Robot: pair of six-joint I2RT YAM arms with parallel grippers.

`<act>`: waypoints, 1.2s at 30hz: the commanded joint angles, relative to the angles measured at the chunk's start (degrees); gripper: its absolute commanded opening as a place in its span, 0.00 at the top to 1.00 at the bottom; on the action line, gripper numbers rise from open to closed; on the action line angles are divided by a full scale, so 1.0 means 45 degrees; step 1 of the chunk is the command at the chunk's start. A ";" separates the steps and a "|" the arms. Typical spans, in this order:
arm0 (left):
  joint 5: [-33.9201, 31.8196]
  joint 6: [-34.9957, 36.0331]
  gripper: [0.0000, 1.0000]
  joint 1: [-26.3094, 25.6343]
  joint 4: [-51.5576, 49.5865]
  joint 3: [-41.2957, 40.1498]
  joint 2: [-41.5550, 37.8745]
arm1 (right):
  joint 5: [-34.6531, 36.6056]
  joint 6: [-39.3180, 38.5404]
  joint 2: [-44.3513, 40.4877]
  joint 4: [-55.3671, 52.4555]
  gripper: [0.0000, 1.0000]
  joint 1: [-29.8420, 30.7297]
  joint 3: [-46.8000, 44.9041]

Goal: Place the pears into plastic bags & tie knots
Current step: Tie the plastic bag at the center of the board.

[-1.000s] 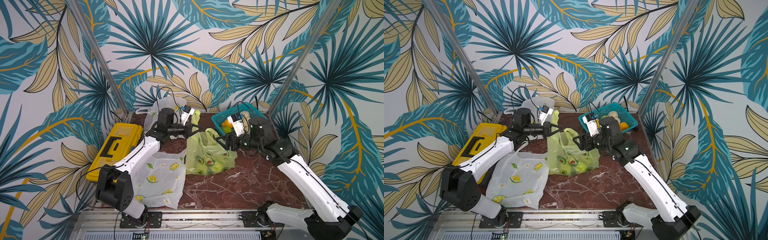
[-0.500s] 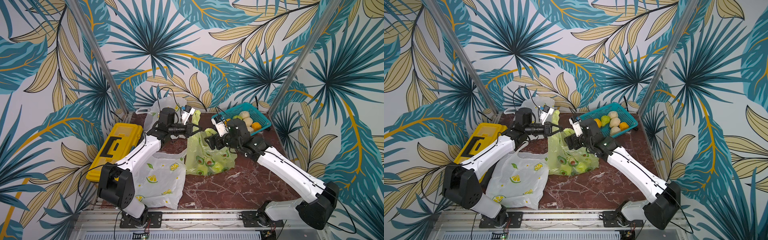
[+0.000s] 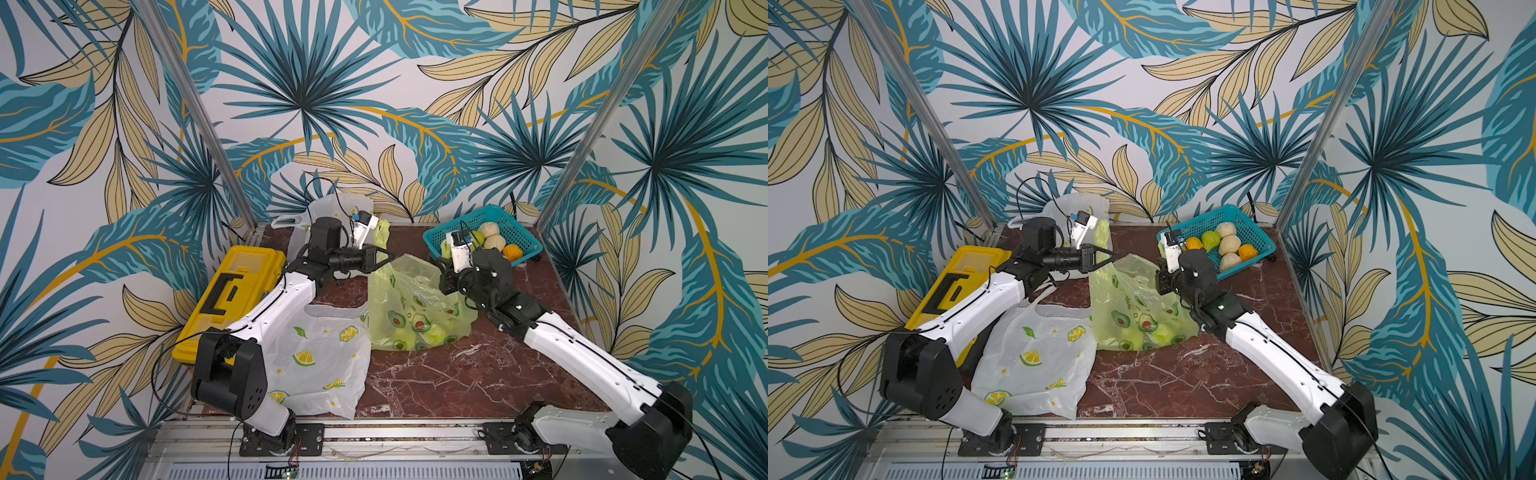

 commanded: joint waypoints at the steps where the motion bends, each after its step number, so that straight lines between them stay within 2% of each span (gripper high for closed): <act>1: 0.0780 -0.0477 1.00 -0.0621 0.0075 0.0609 -0.0511 | -0.0814 0.0413 -0.1072 -0.1567 1.00 -0.0125 0.0007; 4: 0.1604 -0.0913 1.00 -0.0822 0.0085 0.0934 -0.0311 | -0.1122 0.0736 -0.1544 -0.2660 1.00 -0.0211 0.0343; 7: 0.2084 -0.0821 1.00 -0.0856 0.0066 0.1189 0.0299 | -0.1216 0.0983 -0.1254 -0.2810 1.00 -0.0269 0.0336; 8: 0.2252 -0.0615 1.00 -0.0877 0.0056 0.1266 0.0525 | -0.1173 0.1081 -0.0996 -0.2725 0.97 -0.0330 0.0223; 11: 0.2408 0.0500 1.00 -0.0899 0.0056 0.1402 0.1118 | -0.0794 0.1249 0.0057 -0.3607 0.75 -0.0657 0.0998; 13: 0.2477 0.1112 1.00 -0.0903 0.0061 0.1487 0.1437 | -0.0559 0.1319 0.0288 -0.4395 0.54 -0.0849 0.2074; 15: 0.2734 0.1626 1.00 -0.0895 0.0056 0.1599 0.1618 | -0.0603 0.1190 0.0527 -0.5410 0.40 -0.0895 0.3467; 17: 0.2810 0.2054 0.99 -0.0930 0.0058 0.1671 0.1733 | -0.1025 0.1162 0.0979 -0.6504 0.32 -0.0889 0.4943; 20: 0.2947 0.2197 0.98 -0.0963 0.0058 0.1846 0.1955 | -0.2675 0.1753 0.1893 -0.7167 0.24 -0.0844 0.6504; 22: 0.3051 0.2194 0.98 -0.1041 0.0056 0.1894 0.1981 | -0.4094 0.2239 0.2524 -0.6781 0.23 -0.0812 0.6842; 24: 0.3181 0.2261 0.96 -0.1163 0.0062 0.1881 0.1932 | -0.4759 0.2535 0.3102 -0.6285 0.26 -0.0799 0.7068; 31: 0.3516 0.2315 0.95 -0.1315 0.0056 0.1820 0.1696 | -0.5823 0.3366 0.4485 -0.4810 0.43 -0.0808 0.7671; 34: 0.3596 0.2350 0.95 -0.1422 0.0065 0.1784 0.1674 | -0.5813 0.3738 0.4718 -0.4222 0.53 -0.0799 0.7606; 36: 0.3596 0.2342 0.95 -0.1480 0.0056 0.1697 0.1651 | -0.5832 0.4217 0.4701 -0.3409 0.68 -0.0850 0.7263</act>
